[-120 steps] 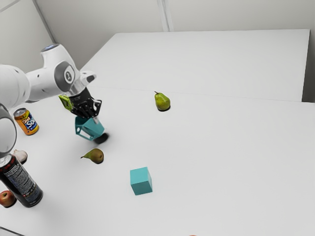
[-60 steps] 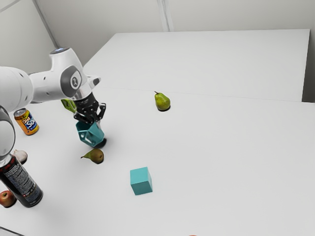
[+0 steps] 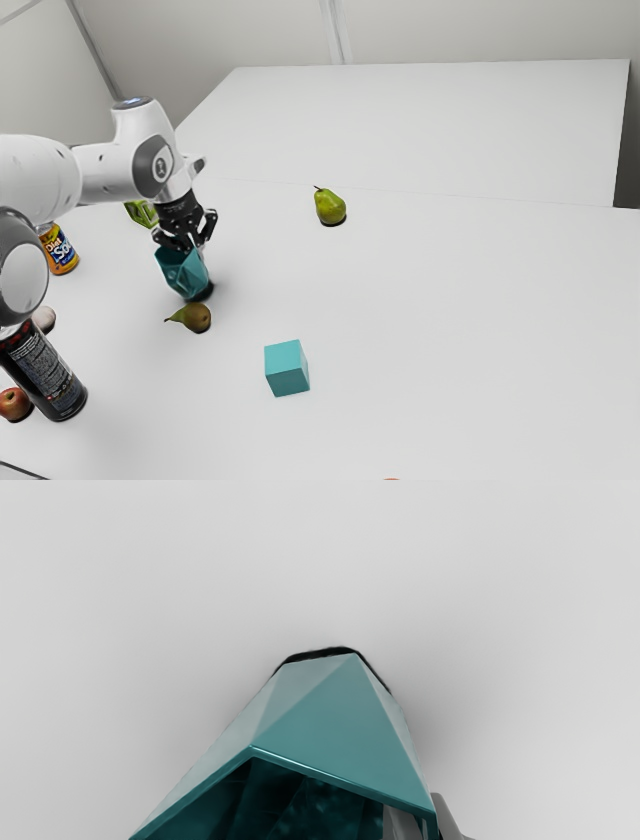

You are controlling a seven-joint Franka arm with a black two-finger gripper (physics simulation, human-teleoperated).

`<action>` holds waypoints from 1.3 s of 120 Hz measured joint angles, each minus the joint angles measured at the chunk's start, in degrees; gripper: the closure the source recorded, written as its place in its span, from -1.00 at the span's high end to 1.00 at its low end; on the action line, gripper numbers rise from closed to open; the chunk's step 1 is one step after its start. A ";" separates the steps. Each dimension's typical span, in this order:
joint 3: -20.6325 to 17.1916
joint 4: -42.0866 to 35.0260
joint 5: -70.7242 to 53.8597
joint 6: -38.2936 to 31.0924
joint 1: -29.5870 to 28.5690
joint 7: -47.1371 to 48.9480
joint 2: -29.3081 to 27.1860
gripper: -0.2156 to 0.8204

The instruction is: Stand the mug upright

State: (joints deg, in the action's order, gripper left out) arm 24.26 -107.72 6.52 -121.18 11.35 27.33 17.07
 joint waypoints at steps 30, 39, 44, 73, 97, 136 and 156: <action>-0.09 1.51 0.13 0.06 -0.12 1.81 2.11 -0.93; -0.10 1.62 0.22 0.07 -0.16 2.22 2.37 -0.93; -0.10 1.67 0.29 0.07 -0.17 2.42 2.53 -0.93; -0.09 2.03 1.15 0.05 -0.61 2.89 3.17 -0.61; -0.09 3.21 2.07 0.03 -0.61 2.51 3.18 0.10; -0.09 6.02 1.76 1.50 -0.46 1.91 3.10 0.48; -0.09 7.25 1.33 2.74 -0.39 1.62 2.73 0.54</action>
State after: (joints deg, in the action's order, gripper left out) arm 24.17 -100.47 7.85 -118.43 10.96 28.95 19.80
